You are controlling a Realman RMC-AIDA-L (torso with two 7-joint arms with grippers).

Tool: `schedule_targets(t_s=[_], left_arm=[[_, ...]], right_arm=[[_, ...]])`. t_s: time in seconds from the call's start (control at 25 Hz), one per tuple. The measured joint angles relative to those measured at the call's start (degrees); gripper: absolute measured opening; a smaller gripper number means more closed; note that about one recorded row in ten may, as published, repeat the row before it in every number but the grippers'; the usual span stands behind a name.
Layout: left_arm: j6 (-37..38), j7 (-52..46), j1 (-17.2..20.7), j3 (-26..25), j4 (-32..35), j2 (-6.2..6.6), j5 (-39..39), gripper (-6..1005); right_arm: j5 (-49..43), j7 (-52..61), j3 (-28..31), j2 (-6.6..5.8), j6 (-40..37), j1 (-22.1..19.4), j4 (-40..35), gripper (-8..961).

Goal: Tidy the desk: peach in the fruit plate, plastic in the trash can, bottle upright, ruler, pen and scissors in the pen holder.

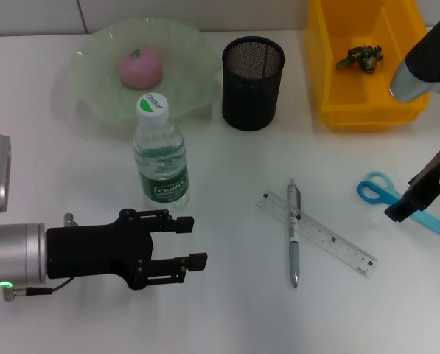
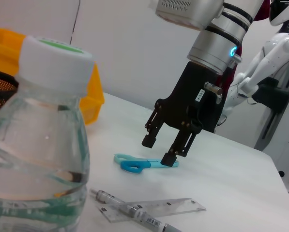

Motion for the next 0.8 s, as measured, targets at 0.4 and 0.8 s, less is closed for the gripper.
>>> schedule_targets(t_s=[0.4, 0.8], left_arm=[[-0.4, -0.1, -0.1, 0.0, 0.0, -0.09, 0.0, 664], [-0.9, -1.2, -0.4, 0.0, 0.3, -0.07, 0.0, 665]], right_arm=[[-0.1, -1.9, 0.1, -0.06, 2.2, 0.0, 2.3, 647], [-0.1, -2.6, 0.0, -0.06, 3.6, 0.1, 3.8, 470]])
